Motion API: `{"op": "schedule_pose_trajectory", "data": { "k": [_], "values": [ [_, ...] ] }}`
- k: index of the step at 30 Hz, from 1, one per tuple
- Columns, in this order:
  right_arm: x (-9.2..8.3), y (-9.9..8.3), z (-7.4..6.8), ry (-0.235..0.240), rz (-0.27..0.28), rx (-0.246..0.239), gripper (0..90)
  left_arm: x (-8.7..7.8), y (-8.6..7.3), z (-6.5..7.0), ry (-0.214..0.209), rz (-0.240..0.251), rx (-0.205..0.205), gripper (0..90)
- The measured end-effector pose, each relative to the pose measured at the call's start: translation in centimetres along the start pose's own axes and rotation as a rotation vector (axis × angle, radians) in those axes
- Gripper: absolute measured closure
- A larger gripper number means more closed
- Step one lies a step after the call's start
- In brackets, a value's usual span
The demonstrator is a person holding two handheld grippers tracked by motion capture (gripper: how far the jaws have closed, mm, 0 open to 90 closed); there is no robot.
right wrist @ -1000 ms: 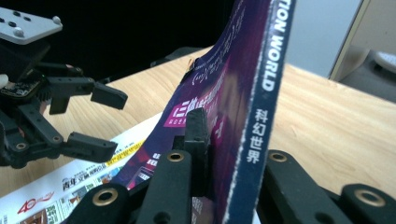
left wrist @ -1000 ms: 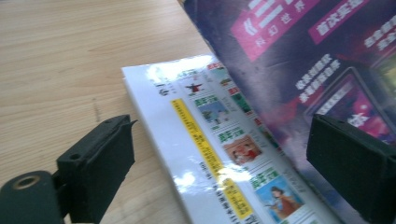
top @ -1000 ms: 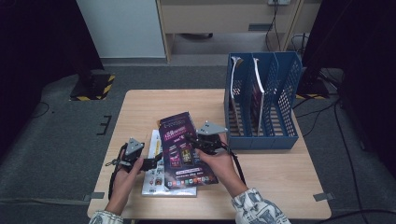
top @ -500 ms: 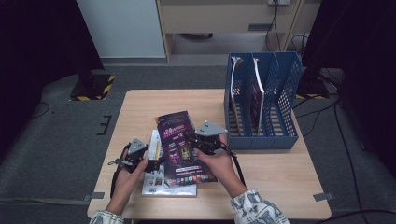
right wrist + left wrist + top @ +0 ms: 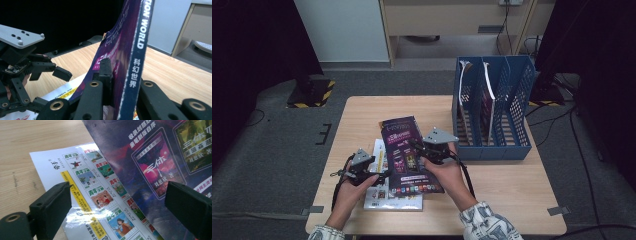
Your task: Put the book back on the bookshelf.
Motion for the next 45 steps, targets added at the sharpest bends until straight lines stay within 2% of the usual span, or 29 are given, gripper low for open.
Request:
{"op": "schedule_pose_trajectory", "data": {
  "k": [4,10,15,19,24,27,31,35,36,40,45],
  "values": [
    [-0.2,0.1,-0.2,-0.006,0.010,-0.015,80.2,0.2,0.1,0.3,-0.014,0.002,0.008,9.0],
    [-0.3,0.4,-0.3,-0.010,0.024,-0.027,80.3,0.6,0.0,0.8,-0.037,-0.020,0.033,10.9],
    [-0.4,0.5,-0.3,-0.005,0.040,-0.025,80.4,0.8,0.0,0.8,-0.070,-0.017,0.004,12.7],
    [-0.7,0.6,-0.2,-0.008,0.060,-0.018,80.5,1.1,0.1,1.1,-0.107,-0.028,-0.003,13.6],
    [-1.0,0.6,-0.3,-0.005,0.077,-0.019,80.6,2.1,0.3,1.6,-0.150,-0.054,-0.055,14.0],
    [-1.1,0.5,-0.2,-0.008,0.077,-0.022,80.6,3.0,0.5,1.9,-0.172,-0.074,-0.042,16.8],
    [-1.3,0.5,0.0,-0.011,0.075,-0.025,80.7,3.3,0.6,2.4,-0.222,-0.086,-0.039,24.2],
    [-1.1,0.6,-0.2,-0.005,0.076,-0.033,81.1,3.2,0.5,2.4,-0.219,-0.099,-0.021,29.9],
    [-1.0,0.5,-0.3,-0.003,0.077,-0.038,81.3,3.1,0.6,2.2,-0.223,-0.104,-0.030,32.0],
    [-1.1,0.4,-0.5,0.011,0.081,-0.029,81.6,2.5,1.1,1.7,-0.231,-0.107,-0.051,48.4],
    [-1.2,0.3,-0.3,0.011,0.082,-0.019,81.7,2.2,1.3,1.5,-0.235,-0.093,-0.062,62.2]
  ]
}}
Point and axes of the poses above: each handheld gripper's, and its own axes: x roughly forward along the jaws, y roughly out of its top, z roughly to its right, the point moved 1 cm from there along x, roughly forward along the jaws, and after that the axes turned 6 degrees about y, right-handed, at the moved point
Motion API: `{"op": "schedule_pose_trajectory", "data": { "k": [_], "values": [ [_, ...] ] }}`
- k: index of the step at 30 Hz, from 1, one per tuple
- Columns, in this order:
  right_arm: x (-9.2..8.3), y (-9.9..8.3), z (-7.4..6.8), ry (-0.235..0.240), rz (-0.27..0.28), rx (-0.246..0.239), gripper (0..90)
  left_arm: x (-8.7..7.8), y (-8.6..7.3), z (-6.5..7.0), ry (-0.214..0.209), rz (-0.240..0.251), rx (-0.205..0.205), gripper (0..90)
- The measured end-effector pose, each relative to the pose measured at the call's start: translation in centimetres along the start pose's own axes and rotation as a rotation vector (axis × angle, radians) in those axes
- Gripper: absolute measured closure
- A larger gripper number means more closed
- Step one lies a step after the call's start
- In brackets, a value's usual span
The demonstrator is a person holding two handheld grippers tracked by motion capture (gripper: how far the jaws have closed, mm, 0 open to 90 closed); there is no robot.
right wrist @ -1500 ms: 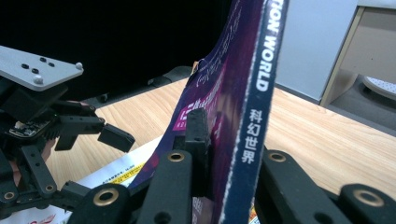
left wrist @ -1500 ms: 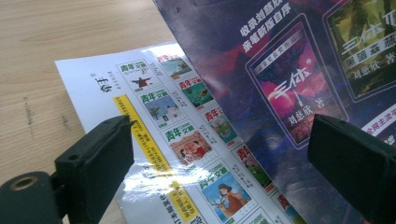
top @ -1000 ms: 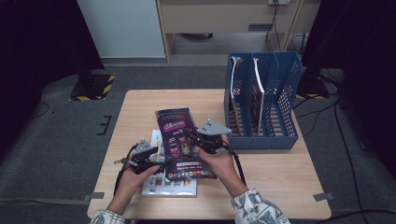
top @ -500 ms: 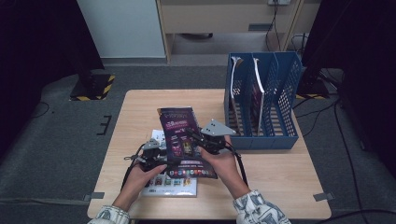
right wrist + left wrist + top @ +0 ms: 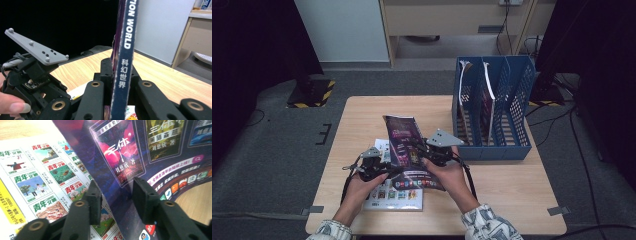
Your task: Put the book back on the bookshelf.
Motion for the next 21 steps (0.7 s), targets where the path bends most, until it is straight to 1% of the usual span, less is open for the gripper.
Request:
{"op": "schedule_pose_trajectory", "data": {
  "k": [4,9,12,15,18,21],
  "values": [
    [0.1,0.0,0.0,0.010,0.001,0.007,81.7,-0.3,0.1,0.0,0.003,0.001,-0.006,65.7],
    [-0.2,0.1,0.1,0.016,0.002,0.016,82.3,-0.8,0.3,0.0,0.015,0.018,0.006,69.2],
    [-0.4,0.2,0.3,0.017,0.009,0.023,82.6,-1.3,0.6,0.1,0.046,0.040,0.030,70.6],
    [-0.6,0.4,0.4,0.018,0.012,0.029,82.7,-1.9,0.9,0.4,0.100,0.054,0.068,71.5],
    [-0.7,0.5,0.4,0.014,0.017,0.029,82.7,-2.3,1.1,0.4,0.121,0.069,0.074,73.0],
    [-0.8,0.6,0.5,0.014,0.019,0.030,82.7,-2.5,1.1,0.3,0.133,0.080,0.079,74.0]
  ]
}}
Point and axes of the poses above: each handheld gripper's, and its own axes: x roughly forward along the jaws, y roughly out of its top, z roughly to its right, the point moved 1 cm from there along x, roughly forward along the jaws, and after that the axes turned 6 degrees about y, right-handed, at the moved point
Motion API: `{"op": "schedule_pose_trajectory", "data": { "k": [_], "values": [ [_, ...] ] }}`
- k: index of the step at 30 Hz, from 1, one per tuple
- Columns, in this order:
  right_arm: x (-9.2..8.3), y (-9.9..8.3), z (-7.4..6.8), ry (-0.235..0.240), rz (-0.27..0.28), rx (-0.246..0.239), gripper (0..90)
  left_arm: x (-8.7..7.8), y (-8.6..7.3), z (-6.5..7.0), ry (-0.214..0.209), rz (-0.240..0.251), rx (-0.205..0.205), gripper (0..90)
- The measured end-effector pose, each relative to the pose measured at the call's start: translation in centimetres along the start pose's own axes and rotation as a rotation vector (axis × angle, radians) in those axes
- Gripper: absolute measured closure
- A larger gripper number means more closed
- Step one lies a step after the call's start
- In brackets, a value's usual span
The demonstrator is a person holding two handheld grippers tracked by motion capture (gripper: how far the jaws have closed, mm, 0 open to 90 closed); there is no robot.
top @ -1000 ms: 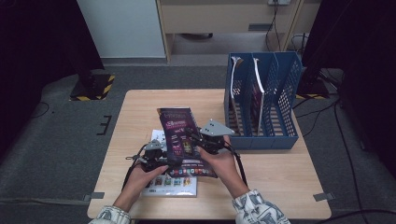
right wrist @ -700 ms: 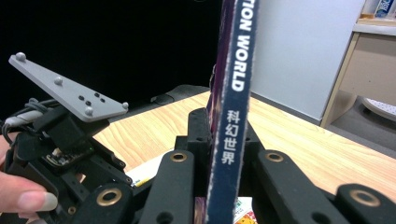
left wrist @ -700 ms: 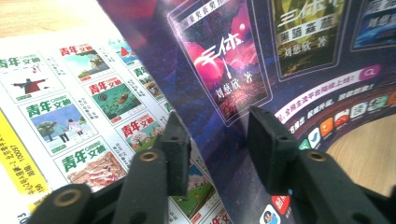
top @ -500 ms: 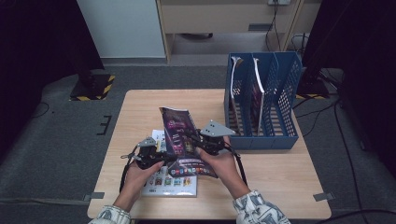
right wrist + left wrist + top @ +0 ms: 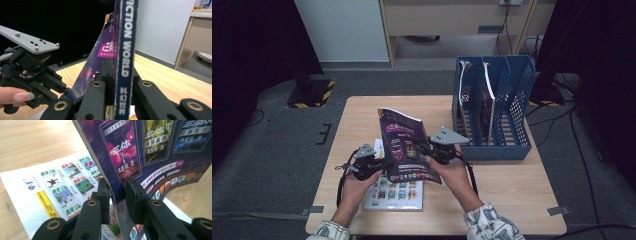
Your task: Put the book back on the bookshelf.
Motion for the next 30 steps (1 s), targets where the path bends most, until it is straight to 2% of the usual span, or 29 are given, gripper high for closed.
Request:
{"op": "schedule_pose_trajectory", "data": {
  "k": [9,18,23,30],
  "values": [
    [-0.1,0.3,-0.2,0.022,0.025,0.014,81.1,-0.8,0.2,-0.3,0.055,0.042,0.026,77.8],
    [-0.2,0.4,-0.5,0.043,0.038,0.007,80.1,-1.5,0.5,-0.4,0.108,0.076,0.056,80.3],
    [-0.1,0.6,-0.8,0.055,0.050,0.015,76.5,-1.7,0.5,-0.4,0.107,0.096,0.054,83.4],
    [0.0,1.2,-1.3,0.063,0.056,-0.013,75.1,-1.7,0.4,-0.3,0.108,0.102,0.058,83.7]
  ]
}}
Point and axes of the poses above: each handheld gripper's, and its own axes: x roughly forward along the jaws, y roughly out of its top, z roughly to its right, the point moved 1 cm from there along x, roughly forward along the jaws, and after that the axes turned 6 degrees about y, right-handed, at the moved point
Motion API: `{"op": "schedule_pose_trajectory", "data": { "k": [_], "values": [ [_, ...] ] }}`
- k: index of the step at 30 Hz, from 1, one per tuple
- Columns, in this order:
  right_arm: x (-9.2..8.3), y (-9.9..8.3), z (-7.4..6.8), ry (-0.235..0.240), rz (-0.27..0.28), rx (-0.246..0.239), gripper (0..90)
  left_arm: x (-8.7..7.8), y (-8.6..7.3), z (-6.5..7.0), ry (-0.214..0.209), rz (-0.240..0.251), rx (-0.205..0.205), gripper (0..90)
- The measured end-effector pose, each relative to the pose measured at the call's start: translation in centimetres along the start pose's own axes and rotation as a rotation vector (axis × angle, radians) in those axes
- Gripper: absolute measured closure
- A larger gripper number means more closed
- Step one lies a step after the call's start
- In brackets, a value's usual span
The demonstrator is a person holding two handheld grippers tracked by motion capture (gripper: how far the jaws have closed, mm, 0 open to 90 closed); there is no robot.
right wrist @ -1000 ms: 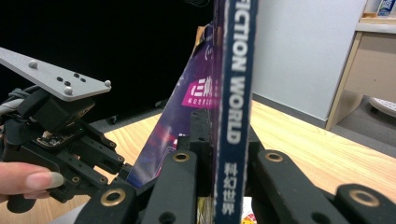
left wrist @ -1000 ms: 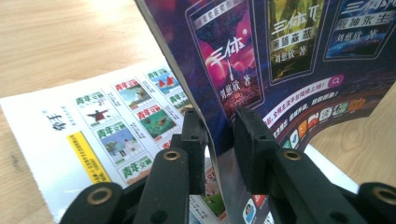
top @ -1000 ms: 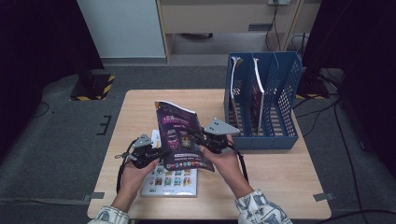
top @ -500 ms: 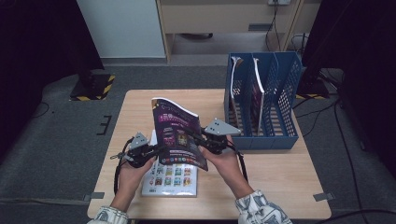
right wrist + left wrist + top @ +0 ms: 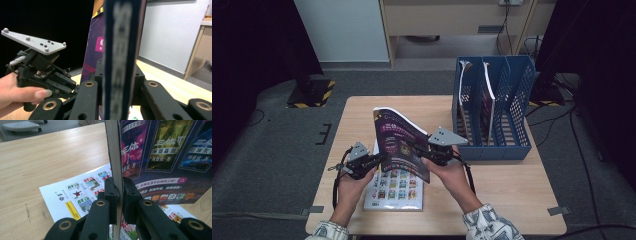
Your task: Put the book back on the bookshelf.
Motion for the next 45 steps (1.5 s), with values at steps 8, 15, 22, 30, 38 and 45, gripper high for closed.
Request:
{"op": "schedule_pose_trajectory", "data": {
  "k": [8,15,22,30,38,45],
  "values": [
    [0.2,0.8,0.2,-0.003,0.023,0.003,77.3,0.1,-0.1,0.0,-0.002,0.007,0.004,83.7],
    [0.5,0.9,0.1,-0.017,0.030,0.006,77.1,0.0,-0.2,-0.1,-0.004,0.008,0.001,83.6],
    [0.6,0.9,0.0,-0.062,0.004,-0.006,82.0,0.0,-0.3,0.0,-0.004,0.012,0.007,82.9],
    [0.5,1.0,-0.1,-0.058,-0.003,-0.026,83.5,0.7,-0.7,-0.4,0.075,0.005,0.002,44.8],
    [0.0,1.4,-0.1,-0.064,0.002,-0.035,83.9,-0.2,-1.6,-2.4,0.129,-0.007,-0.028,27.4],
    [-0.5,2.1,0.8,-0.098,0.051,-0.021,84.0,-0.1,-2.8,-4.1,0.123,-0.083,-0.085,11.4]
  ]
}}
Point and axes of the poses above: each handheld gripper's, and its own axes: x roughly forward along the jaws, y roughly out of its top, z roughly to its right, the point moved 1 cm from there along x, roughly forward along the jaws, and after that the axes turned 6 degrees about y, right-handed, at the moved point
